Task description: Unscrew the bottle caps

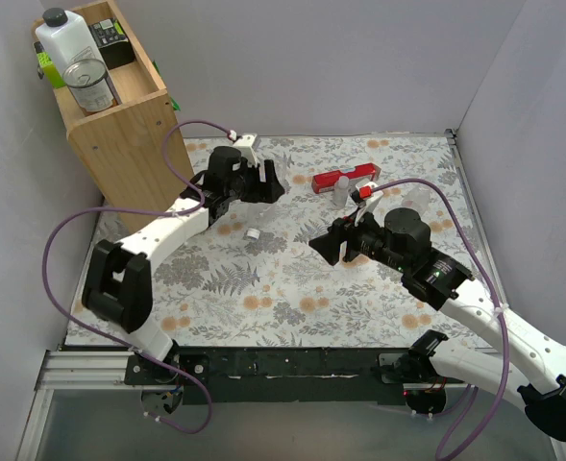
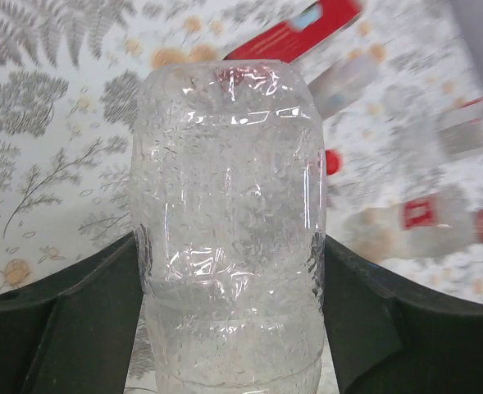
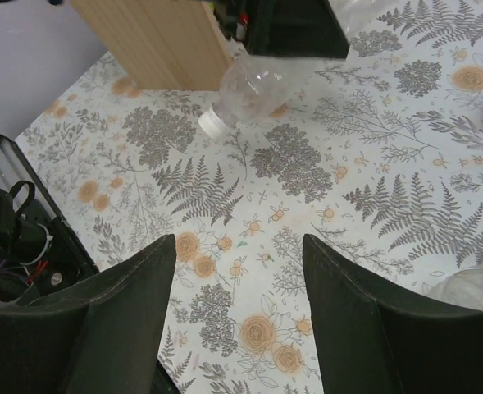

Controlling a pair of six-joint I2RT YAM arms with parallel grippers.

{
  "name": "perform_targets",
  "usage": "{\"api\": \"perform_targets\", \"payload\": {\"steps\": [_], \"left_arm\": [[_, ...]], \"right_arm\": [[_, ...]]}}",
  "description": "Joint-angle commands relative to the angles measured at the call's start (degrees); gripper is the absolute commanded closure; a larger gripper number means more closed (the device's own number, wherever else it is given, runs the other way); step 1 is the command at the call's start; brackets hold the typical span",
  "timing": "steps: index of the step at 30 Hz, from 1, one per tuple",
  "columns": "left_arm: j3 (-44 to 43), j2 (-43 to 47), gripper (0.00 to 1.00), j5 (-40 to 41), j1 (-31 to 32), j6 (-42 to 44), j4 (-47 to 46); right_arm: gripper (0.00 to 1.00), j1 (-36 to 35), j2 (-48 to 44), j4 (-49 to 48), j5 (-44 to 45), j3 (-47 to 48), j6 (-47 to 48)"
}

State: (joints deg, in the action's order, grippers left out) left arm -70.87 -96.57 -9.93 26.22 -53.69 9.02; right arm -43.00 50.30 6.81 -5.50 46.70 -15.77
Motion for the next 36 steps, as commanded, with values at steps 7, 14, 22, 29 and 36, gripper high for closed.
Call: {"api": "perform_targets", "payload": {"steps": [7, 14, 22, 29, 36], "left_arm": [[14.24, 23.61, 0.56, -4.83, 1.99, -18.98, -24.27], [22.95, 30.56, 0.57, -1.50, 6.38, -30.23, -35.90], [24.81, 31.98, 0.58, 5.45, 12.89, -29.98, -39.59], [25.78, 31.72, 0.58, 8.00, 15.62, -29.89, -41.45], [28.24, 31.45, 0.58, 8.53, 18.08, -30.51, -44.44]], "right_arm": [[0.33, -5.77, -2.58, -9.43, 2.51, -3.89, -9.35], [0.29, -7.53, -1.00, -19.55, -0.13, -7.23, -15.69], [0.29, -8.32, 3.13, -22.63, -4.08, -5.66, -16.66], [0.29, -8.50, 5.07, -23.50, -6.10, -5.04, -16.66], [0.34, -8.41, 6.30, -24.39, -5.50, -4.86, -16.66]]}}
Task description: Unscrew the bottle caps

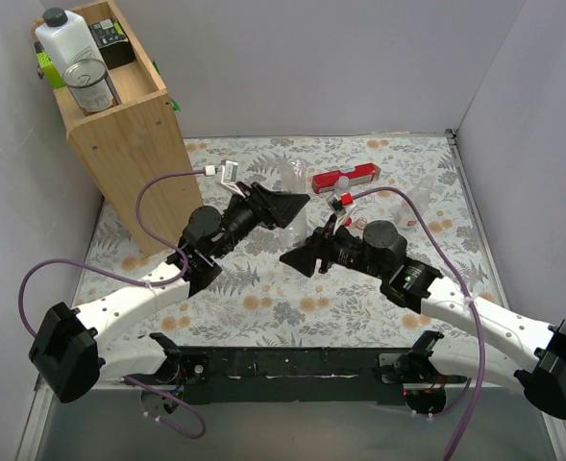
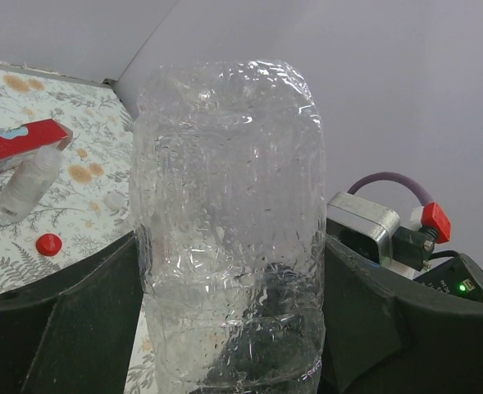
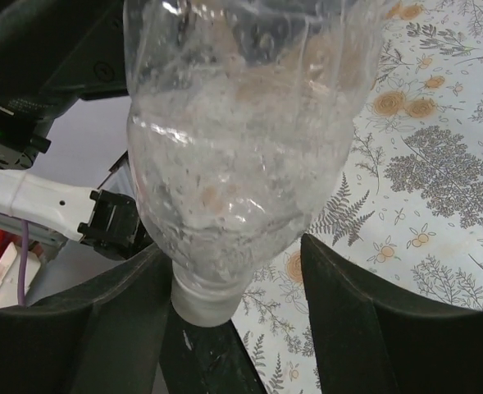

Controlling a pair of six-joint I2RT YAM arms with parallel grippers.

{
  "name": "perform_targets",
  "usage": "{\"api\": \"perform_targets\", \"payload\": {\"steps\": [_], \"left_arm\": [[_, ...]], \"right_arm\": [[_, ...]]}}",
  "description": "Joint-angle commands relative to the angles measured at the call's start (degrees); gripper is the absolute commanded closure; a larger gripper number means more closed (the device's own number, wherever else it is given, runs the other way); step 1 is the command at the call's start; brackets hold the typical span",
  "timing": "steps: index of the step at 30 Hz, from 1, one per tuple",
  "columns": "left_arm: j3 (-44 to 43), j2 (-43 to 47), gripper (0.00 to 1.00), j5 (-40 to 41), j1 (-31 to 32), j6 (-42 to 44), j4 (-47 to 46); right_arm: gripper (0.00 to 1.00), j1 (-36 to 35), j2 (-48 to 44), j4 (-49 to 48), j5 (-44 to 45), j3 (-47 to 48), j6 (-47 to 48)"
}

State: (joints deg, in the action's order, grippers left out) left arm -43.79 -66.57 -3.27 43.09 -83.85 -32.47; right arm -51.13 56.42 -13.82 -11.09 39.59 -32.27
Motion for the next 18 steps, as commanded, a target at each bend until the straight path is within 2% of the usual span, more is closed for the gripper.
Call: {"api": "perform_targets", "payload": {"steps": [1, 3, 4, 5, 6, 7, 8, 9, 14, 15, 18], "left_arm": [[1.25, 1.61, 0.58, 1.95, 1.55, -0.35, -2.69], [1.69, 1.79, 0.57, 1.86, 1.91, -0.26, -2.69], [1.95, 1.96, 0.56, 1.34, 2.00, -0.26, -2.77], [2.22, 1.97, 0.55, 0.64, 2.00, -0.08, -2.78], [2.13, 1.97, 0.45, -0.24, 2.00, 0.61, -2.86], [1.78, 2.05, 0.36, -2.42, 2.00, 2.62, -2.34], [1.26, 2.05, 0.25, -3.05, 2.00, 4.04, -1.21], [-0.14, 2.23, 0.03, -3.67, 2.00, 5.27, 0.29], [-2.61, 7.04, 0.02, -2.53, 1.82, 16.95, 10.66], [-2.70, 7.85, 0.02, -2.01, 1.73, 18.36, 11.89], [-2.88, 11.27, 0.02, 0.36, 1.12, 22.58, 17.86]], "right_arm": [[0.42, -0.28, 0.00, -3.75, 0.63, 1.98, 0.01], [0.51, -0.28, -0.70, -4.02, 2.55, 1.19, -0.07], [0.68, -0.28, -0.96, -4.02, 3.09, 1.01, 0.02], [0.77, -0.28, -1.14, -3.58, 3.53, 0.92, 0.10], [0.85, -0.37, -1.40, -3.06, 4.23, 1.18, 0.10], [0.98, -0.28, -1.58, -2.27, 4.58, 1.36, 0.19], [0.99, -0.28, -1.67, -0.08, 4.76, 1.71, 0.63], [0.99, -0.37, -2.10, 1.42, 5.55, 2.15, 1.07], [0.99, -0.28, -5.00, 13.72, 8.19, 6.19, 3.97], [0.99, -0.28, -5.79, 20.87, 9.06, 7.24, 4.93], [0.99, -0.19, -6.50, 31.61, 8.20, 11.37, 6.43]]}}
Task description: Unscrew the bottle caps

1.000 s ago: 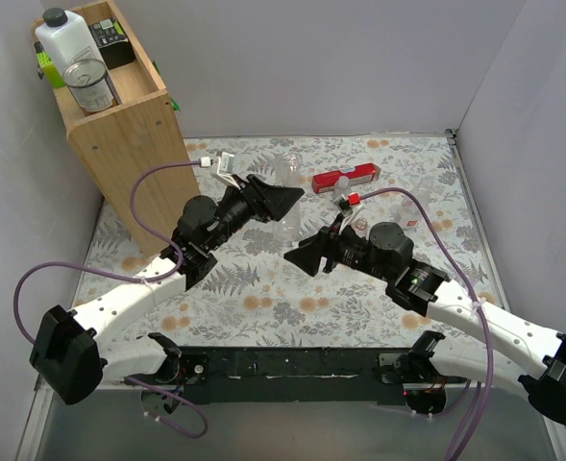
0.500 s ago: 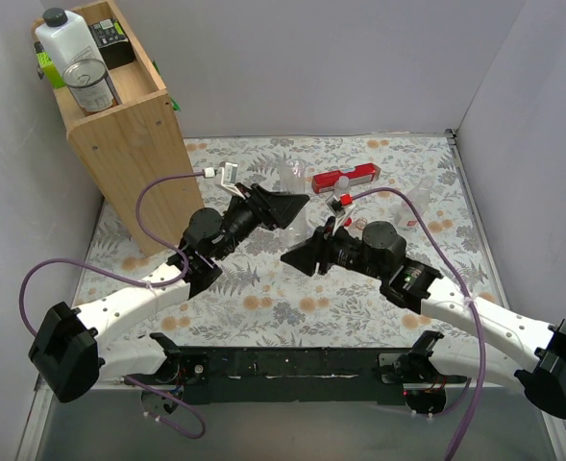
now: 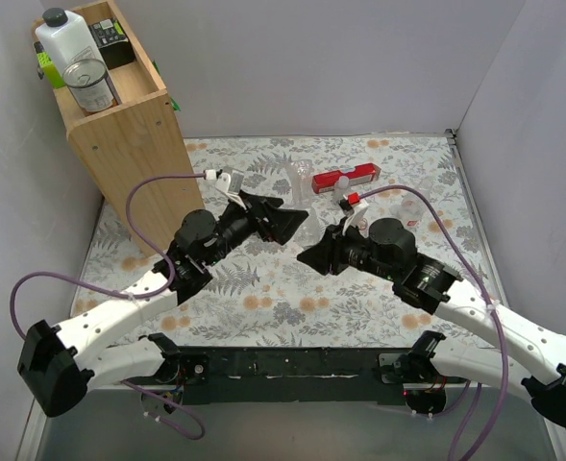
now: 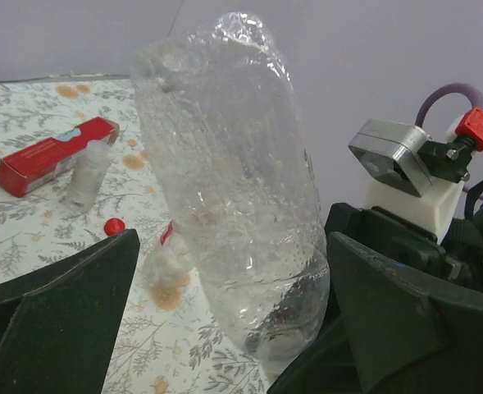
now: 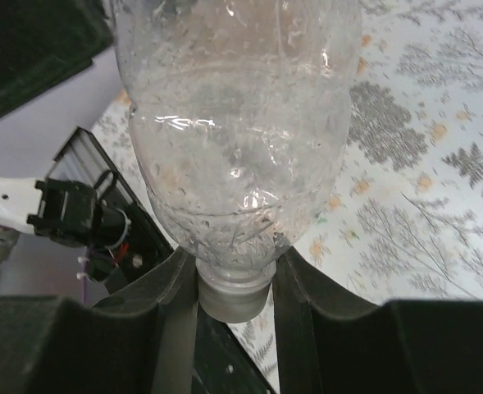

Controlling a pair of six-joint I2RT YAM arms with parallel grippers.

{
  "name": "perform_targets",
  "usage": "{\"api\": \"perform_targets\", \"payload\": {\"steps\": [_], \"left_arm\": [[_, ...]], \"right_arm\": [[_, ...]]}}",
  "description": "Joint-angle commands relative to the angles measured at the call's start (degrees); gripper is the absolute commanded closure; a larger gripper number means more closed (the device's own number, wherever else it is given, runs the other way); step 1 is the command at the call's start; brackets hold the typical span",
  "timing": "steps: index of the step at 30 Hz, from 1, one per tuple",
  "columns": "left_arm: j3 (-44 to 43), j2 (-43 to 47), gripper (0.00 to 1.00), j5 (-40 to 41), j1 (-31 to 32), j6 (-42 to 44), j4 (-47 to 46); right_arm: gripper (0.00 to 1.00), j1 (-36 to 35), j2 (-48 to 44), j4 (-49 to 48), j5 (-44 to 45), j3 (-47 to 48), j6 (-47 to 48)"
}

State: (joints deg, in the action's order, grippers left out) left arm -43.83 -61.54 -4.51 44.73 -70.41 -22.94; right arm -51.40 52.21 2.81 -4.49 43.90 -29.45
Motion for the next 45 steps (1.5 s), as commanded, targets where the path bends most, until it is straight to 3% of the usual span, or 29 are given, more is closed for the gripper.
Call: {"api": "perform_targets", "payload": {"steps": [1, 6, 15, 20, 27, 34, 41, 45], "left_arm": [[-2.92, 6.95, 0.02, 2.14, -0.70, 9.94, 11.22], [-1.78, 12.05, 0.02, 2.14, -0.61, 19.23, 17.22], [-1.61, 14.07, 0.02, -12.44, 0.27, 34.89, 28.03], [-2.75, 13.81, 0.02, -17.27, 2.37, 41.83, 33.92], [-2.13, 15.05, 0.02, -20.18, 8.70, 42.99, 39.71], [-2.04, 10.83, 0.02, -15.80, 20.12, 43.69, 42.89], [-2.92, 4.86, 0.02, -11.49, 25.40, 45.36, 42.28], [-2.48, 1.79, 0.02, -12.97, 26.63, 45.01, 38.94]], "right_arm": [[0.99, 0.07, -2.20, 18.17, 1.07, 8.21, 4.22], [0.99, -0.02, 2.10, 34.78, -7.61, 17.26, 5.72], [0.99, 0.07, 6.06, 55.54, -17.81, 23.51, 8.35], [0.99, 0.07, 7.38, 60.29, -24.68, 21.49, 9.85], [0.99, 0.07, 9.40, 66.97, -29.68, 20.61, 14.94], [0.99, 0.07, 10.28, 69.17, -34.53, 18.77, 19.43], [0.99, 0.07, 11.07, 71.63, -38.57, 16.66, 25.40], [0.99, 0.07, 11.16, 71.46, -38.93, 16.22, 26.46]]}}
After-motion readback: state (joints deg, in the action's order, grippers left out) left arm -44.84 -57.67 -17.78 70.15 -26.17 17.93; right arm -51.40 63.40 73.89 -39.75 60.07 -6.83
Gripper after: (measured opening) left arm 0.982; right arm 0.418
